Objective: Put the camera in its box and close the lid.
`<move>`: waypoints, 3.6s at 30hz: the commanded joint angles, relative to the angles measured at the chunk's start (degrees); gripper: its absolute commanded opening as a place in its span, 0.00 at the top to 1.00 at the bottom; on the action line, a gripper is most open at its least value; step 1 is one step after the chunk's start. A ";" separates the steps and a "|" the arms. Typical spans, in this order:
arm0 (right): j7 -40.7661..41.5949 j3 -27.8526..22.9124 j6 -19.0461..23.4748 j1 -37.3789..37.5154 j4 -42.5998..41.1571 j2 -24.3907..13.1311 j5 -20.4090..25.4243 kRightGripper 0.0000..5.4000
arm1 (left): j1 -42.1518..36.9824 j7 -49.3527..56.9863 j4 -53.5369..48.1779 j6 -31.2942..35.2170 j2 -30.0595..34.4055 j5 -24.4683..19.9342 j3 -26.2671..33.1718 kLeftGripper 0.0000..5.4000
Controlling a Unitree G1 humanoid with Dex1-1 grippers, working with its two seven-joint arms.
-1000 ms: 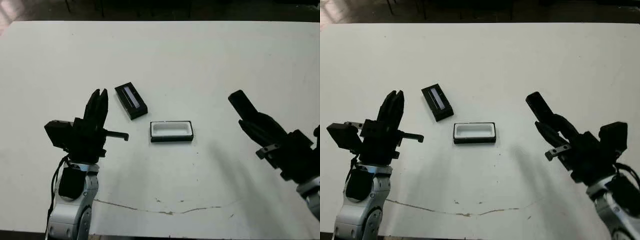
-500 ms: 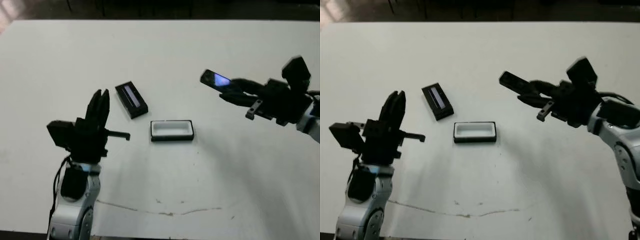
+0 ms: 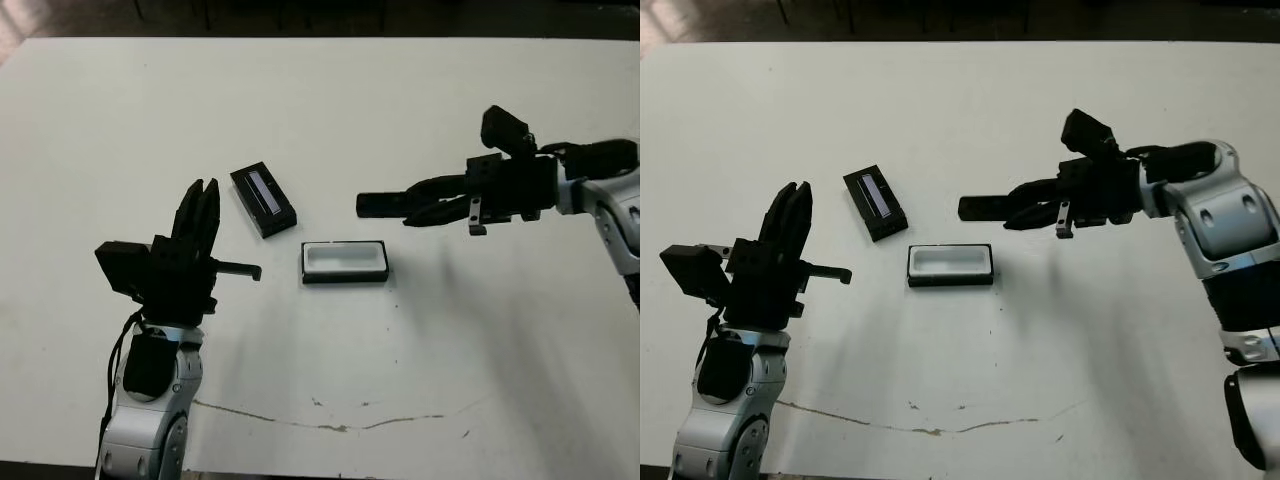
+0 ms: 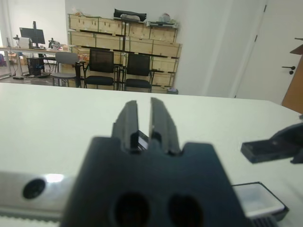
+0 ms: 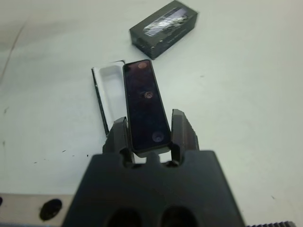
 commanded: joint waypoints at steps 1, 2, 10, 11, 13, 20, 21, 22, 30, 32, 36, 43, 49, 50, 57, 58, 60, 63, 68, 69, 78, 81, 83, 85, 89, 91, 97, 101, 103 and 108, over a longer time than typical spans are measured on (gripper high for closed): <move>0.10 -0.22 -1.30 0.41 1.17 1.60 -0.86 0.97 | 0.59 0.09 0.95 0.60 0.13 0.12 0.20 1.00; -0.06 -0.33 -1.30 0.72 1.09 1.84 -1.01 0.97 | 0.55 0.09 0.92 0.62 0.15 0.16 0.22 1.00; -0.20 0.47 -2.86 2.71 -0.13 2.76 -2.91 0.97 | 0.24 0.05 0.63 1.20 0.36 0.43 0.09 1.00; -0.25 0.59 -2.83 2.82 -0.22 2.87 -3.16 0.97 | 0.24 0.07 0.58 1.27 0.35 0.44 0.06 1.00; -0.56 0.99 -2.38 2.93 -0.63 3.00 -3.97 0.97 | 0.28 0.05 0.62 1.12 0.36 0.54 -0.03 1.00; -0.54 1.72 -2.48 3.01 -0.20 4.26 -5.51 0.97 | 0.63 0.14 0.46 1.26 0.22 0.45 -0.25 1.00; -0.55 1.82 -2.75 3.02 -0.15 4.45 -5.74 0.97 | 0.67 0.15 0.49 1.19 0.19 0.44 -0.26 1.00; -0.53 1.92 -2.82 3.02 -0.05 4.70 -5.90 0.97 | 0.71 0.18 0.46 1.32 0.07 0.23 -0.24 1.00; 0.32 2.93 -2.34 2.44 0.46 6.62 -6.46 0.97 | 0.76 -0.23 0.88 0.64 0.19 0.10 -0.34 1.00; 0.30 3.30 -2.10 2.34 0.07 6.81 -6.75 0.97 | 0.90 -0.13 0.81 0.61 0.09 0.23 -0.48 1.00; 0.14 3.93 -3.38 2.25 -0.17 7.12 -7.66 0.97 | 1.48 0.25 0.40 0.52 -0.11 0.57 -0.81 1.00; 0.37 4.62 -5.47 2.06 0.99 7.78 -8.72 0.97 | 2.14 0.56 -0.13 0.99 -0.26 0.33 -0.79 1.00; -0.07 5.35 -5.13 2.15 0.80 8.43 -9.70 0.97 | 2.24 0.63 -0.05 0.73 -0.30 0.25 -0.67 1.00; -0.14 5.43 -4.92 2.18 0.73 8.53 -9.74 0.97 | 2.23 0.66 -0.06 0.77 -0.30 0.25 -0.66 1.00; -0.11 5.77 -5.15 2.30 0.49 9.22 -10.10 0.97 | 2.06 0.60 0.30 0.56 -0.25 0.33 -0.73 1.00; -0.13 5.85 -5.01 2.27 0.43 9.23 -10.16 0.97 | 2.04 0.55 0.39 0.38 -0.26 0.32 -0.74 1.00; -0.38 5.98 -4.62 2.37 -0.15 9.16 -10.27 0.97 | 2.01 0.39 0.55 0.12 -0.19 0.23 -0.70 1.00; -0.98 6.12 -4.11 2.68 -1.50 9.02 -10.63 0.97 | 2.04 0.51 0.36 0.32 -0.20 0.37 -0.79 1.00; -1.61 6.44 -3.85 3.12 -2.92 8.98 -11.35 0.97 | 2.24 0.30 0.47 -0.50 -0.13 0.35 -0.77 1.00; -1.75 6.61 -3.89 3.10 -3.16 8.89 -11.64 0.97 | 2.30 0.35 0.37 -0.43 -0.14 0.33 -0.78 1.00; -4.59 7.93 -1.38 3.39 -6.48 8.49 -14.97 0.97 | 2.63 0.51 0.19 -0.13 -0.21 0.29 -0.78 1.00; -4.74 8.21 -0.89 3.38 -6.89 8.42 -15.42 0.97 | 2.80 0.63 0.20 -0.27 -0.25 0.59 -0.97 1.00; -4.55 8.27 -1.43 3.38 -6.68 8.43 -15.48 0.97 | 2.87 0.81 0.21 -0.29 -0.30 0.87 -1.07 1.00; -4.29 8.51 -1.63 3.20 -6.45 8.39 -15.66 0.97 | 2.86 0.79 0.34 -0.51 -0.34 0.80 -1.10 1.00; -3.27 9.00 -1.17 2.65 -5.80 8.23 -15.67 0.97 | 2.66 0.55 0.65 -0.69 -0.41 0.24 -1.08 1.00; -2.73 9.31 -0.71 2.32 -5.68 8.04 -15.85 0.97 | 2.61 0.67 0.62 -0.53 -0.44 0.33 -1.15 1.00; -0.93 9.11 -0.80 1.73 -4.54 7.83 -15.44 0.97 | 2.37 0.83 0.92 -0.87 -0.45 0.82 -1.22 1.00; -0.14 9.04 -1.72 1.49 -4.21 7.64 -15.55 0.97 | 2.24 0.80 0.95 -0.73 -0.41 0.78 -1.19 1.00; 0.36 8.99 -1.88 1.33 -3.84 7.65 -15.36 0.97 | 2.19 0.80 0.92 -0.62 -0.36 0.80 -1.16 1.00; 1.35 9.22 -1.47 0.73 -2.87 7.76 -15.36 0.97 | 2.10 0.62 1.15 -0.96 -0.38 0.57 -1.10 1.00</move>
